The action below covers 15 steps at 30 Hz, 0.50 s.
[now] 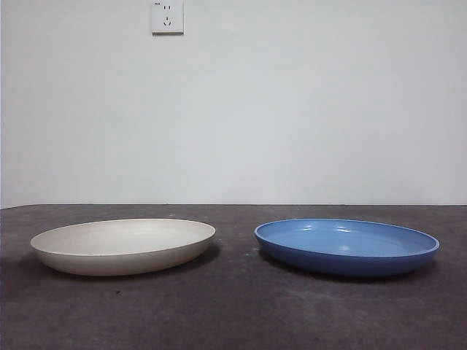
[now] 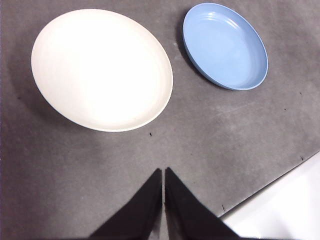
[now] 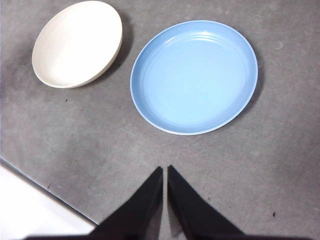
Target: Pick up the white plate, put it on the blue plate, put it on desk
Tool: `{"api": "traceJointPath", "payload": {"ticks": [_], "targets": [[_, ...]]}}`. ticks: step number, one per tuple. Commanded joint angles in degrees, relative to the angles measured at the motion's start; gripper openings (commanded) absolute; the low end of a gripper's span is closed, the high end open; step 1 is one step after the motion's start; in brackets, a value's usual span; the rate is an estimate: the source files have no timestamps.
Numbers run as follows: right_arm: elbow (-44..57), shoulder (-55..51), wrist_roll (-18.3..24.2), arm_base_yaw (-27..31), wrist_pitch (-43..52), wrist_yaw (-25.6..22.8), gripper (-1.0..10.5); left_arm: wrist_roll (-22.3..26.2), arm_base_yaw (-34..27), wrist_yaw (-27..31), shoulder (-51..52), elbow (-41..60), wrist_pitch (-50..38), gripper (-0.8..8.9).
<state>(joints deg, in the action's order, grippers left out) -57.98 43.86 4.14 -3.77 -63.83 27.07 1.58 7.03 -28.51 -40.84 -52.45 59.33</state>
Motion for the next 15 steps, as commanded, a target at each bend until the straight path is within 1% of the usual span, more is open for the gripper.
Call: {"api": "traceJointPath", "payload": {"ticks": [1,3,4,5,6,8,15], "targets": [[-1.09,0.26,0.66,-0.22,0.74,0.15,0.2,0.7,0.13,-0.31,-0.33,-1.29,-0.66,0.79],[-1.09,0.26,0.28,-0.22,0.83,0.13,1.3,0.7,0.13,-0.28,-0.35,-1.29,-0.72,2.15],[-1.09,0.26,0.02,-0.22,0.87,0.13,2.1,0.7,0.13,-0.28,-0.35,-1.29,-0.79,2.89],[-1.09,0.26,-0.72,-0.22,1.09,0.09,3.1,0.7,0.13,-0.28,-0.35,-1.29,-0.9,3.73],[-1.09,0.26,-1.16,-0.22,1.27,0.09,3.8,0.52,0.13,-0.28,-0.35,-1.29,-1.03,4.17],[-1.09,0.26,-1.7,-0.22,1.49,0.09,4.3,0.24,0.13,-0.28,-0.35,-1.29,-1.46,4.58],[-1.09,0.26,-2.01,-0.24,1.64,0.09,4.3,-3.21,0.13,0.44,-2.6,-1.29,-5.18,4.65]]}}
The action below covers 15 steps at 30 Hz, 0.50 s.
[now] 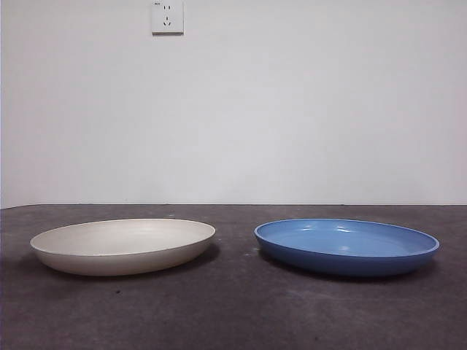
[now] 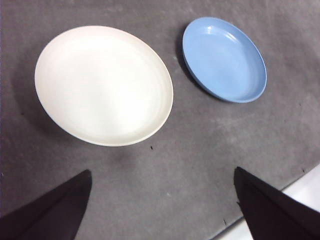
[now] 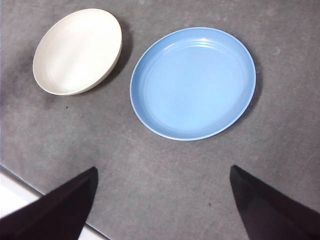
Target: Pick up the white plate, put it on the blue plate, put it on desk
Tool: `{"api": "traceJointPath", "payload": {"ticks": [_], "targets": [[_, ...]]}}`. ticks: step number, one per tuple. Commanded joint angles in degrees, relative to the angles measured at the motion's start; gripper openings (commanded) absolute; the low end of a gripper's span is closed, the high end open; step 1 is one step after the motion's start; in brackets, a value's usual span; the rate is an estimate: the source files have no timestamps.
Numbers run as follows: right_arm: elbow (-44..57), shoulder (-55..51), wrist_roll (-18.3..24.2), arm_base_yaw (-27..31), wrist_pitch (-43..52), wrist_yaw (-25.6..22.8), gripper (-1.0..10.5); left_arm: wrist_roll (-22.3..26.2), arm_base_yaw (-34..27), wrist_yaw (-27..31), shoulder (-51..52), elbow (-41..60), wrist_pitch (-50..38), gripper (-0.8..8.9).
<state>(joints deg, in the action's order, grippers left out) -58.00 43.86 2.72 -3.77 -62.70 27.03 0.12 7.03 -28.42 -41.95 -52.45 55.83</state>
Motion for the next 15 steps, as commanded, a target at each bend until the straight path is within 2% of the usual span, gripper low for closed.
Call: {"api": "traceJointPath", "payload": {"ticks": [1,15], "targets": [[-1.07,0.26,-0.59,-0.24,0.5,0.13,4.3,-2.14,0.13,0.63,-2.21,-1.29,-2.36,4.65],[-1.07,0.24,-0.81,-0.24,0.5,0.15,4.3,-3.98,0.13,10.8,-23.37,-4.74,-13.81,4.64]]}}
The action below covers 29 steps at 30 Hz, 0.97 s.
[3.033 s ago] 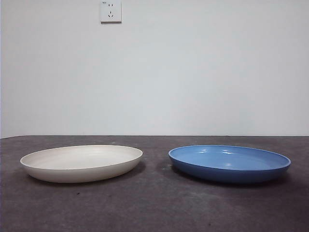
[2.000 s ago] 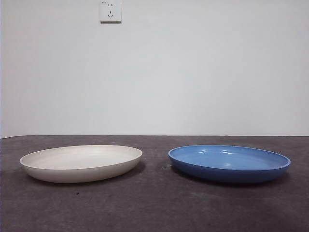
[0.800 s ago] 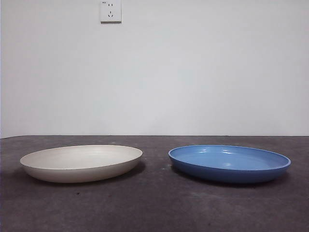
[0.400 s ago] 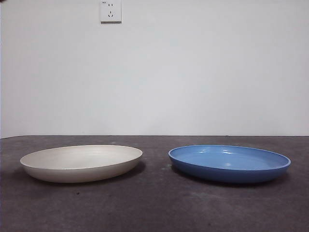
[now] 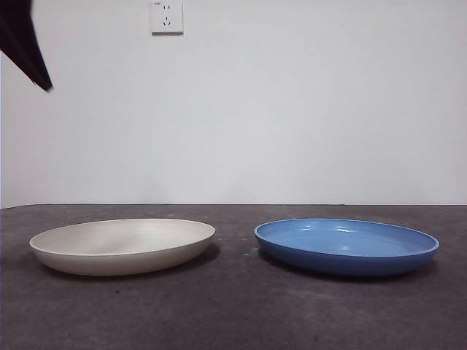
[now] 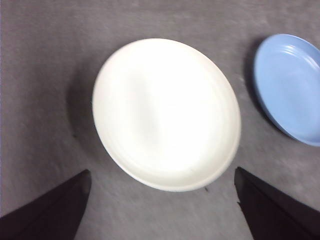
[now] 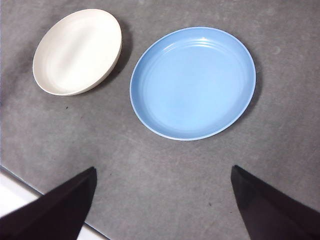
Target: Pick up the white plate, put it on the blue plate, put it on desk
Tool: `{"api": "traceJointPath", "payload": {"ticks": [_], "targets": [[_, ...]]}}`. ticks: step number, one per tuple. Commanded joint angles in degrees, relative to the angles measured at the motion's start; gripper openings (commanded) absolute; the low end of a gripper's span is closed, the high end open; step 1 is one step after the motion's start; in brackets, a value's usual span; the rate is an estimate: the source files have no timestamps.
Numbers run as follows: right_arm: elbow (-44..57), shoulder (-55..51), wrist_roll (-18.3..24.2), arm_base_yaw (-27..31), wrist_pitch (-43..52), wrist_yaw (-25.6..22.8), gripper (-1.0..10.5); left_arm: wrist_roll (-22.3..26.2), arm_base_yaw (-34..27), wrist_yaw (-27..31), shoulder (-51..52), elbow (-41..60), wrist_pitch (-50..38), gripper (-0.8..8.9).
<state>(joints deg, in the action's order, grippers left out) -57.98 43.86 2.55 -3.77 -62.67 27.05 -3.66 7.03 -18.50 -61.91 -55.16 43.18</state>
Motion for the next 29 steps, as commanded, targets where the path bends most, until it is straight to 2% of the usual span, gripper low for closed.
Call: {"api": "traceJointPath", "payload": {"ticks": [1,14,29], "targets": [[-1.09,0.24,-0.63,-0.24,0.48,0.13,4.3,-0.17,0.13,1.01,-5.25,-2.75,-1.51,4.63],[-1.09,0.24,-0.63,-0.24,0.48,0.15,4.3,1.33,0.17,6.67,-24.87,-10.23,-5.77,4.59],[-1.09,0.26,-0.63,-0.24,0.5,0.11,4.3,1.51,1.64,6.97,-37.29,-11.04,-9.79,4.59]]}}
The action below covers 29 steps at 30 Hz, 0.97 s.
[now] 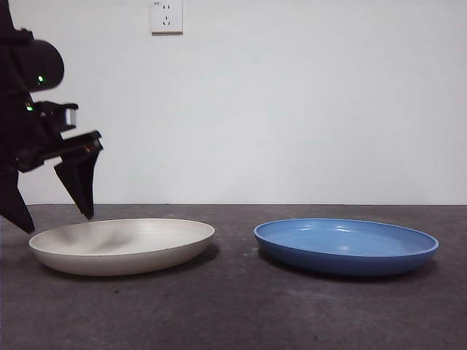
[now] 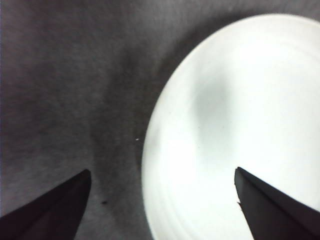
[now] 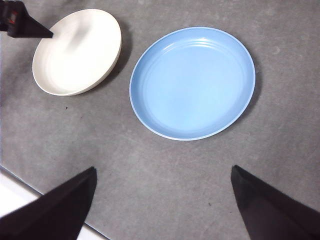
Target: Pick up the white plate, put it on the blue plate, put it on desk
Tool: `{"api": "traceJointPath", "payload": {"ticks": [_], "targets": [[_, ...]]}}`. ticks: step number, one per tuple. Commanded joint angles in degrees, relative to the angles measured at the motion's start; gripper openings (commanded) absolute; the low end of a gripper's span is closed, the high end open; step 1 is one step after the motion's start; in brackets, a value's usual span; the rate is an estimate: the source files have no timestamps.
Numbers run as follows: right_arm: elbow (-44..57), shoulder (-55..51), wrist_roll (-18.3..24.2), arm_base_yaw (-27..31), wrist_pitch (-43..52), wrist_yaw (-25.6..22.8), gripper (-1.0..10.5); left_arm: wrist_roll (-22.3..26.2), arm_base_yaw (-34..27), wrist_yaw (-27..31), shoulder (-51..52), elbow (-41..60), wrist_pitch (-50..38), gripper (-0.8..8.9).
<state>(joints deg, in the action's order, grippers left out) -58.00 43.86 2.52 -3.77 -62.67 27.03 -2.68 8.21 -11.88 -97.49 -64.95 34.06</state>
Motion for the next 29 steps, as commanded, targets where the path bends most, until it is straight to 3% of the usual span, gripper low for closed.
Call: {"api": "traceJointPath", "payload": {"ticks": [1,5,12,20,25,29], "targets": [[-1.07,0.26,-0.61,-0.24,0.5,0.13,4.3,0.52,0.68,1.01,-2.08,-1.25,-0.77,4.59],[-1.07,0.26,-0.61,-0.24,0.5,0.13,4.3,0.52,1.75,4.74,-2.75,-1.25,-0.83,4.57],[-1.07,0.26,-0.61,-0.24,0.5,0.13,4.3,0.52,3.04,5.86,-2.99,-1.25,-0.7,3.93],[-1.07,0.24,-0.61,-0.24,0.5,0.13,4.3,0.48,3.45,6.86,-3.06,-1.25,0.9,1.77],[-1.07,0.24,-0.61,-0.22,0.5,0.13,4.3,-0.09,3.45,7.58,-3.1,-1.25,2.03,1.7],[-1.07,0.24,-0.61,-0.22,0.5,0.13,4.3,-0.37,3.45,7.65,-3.1,-1.25,2.16,0.5]]}}
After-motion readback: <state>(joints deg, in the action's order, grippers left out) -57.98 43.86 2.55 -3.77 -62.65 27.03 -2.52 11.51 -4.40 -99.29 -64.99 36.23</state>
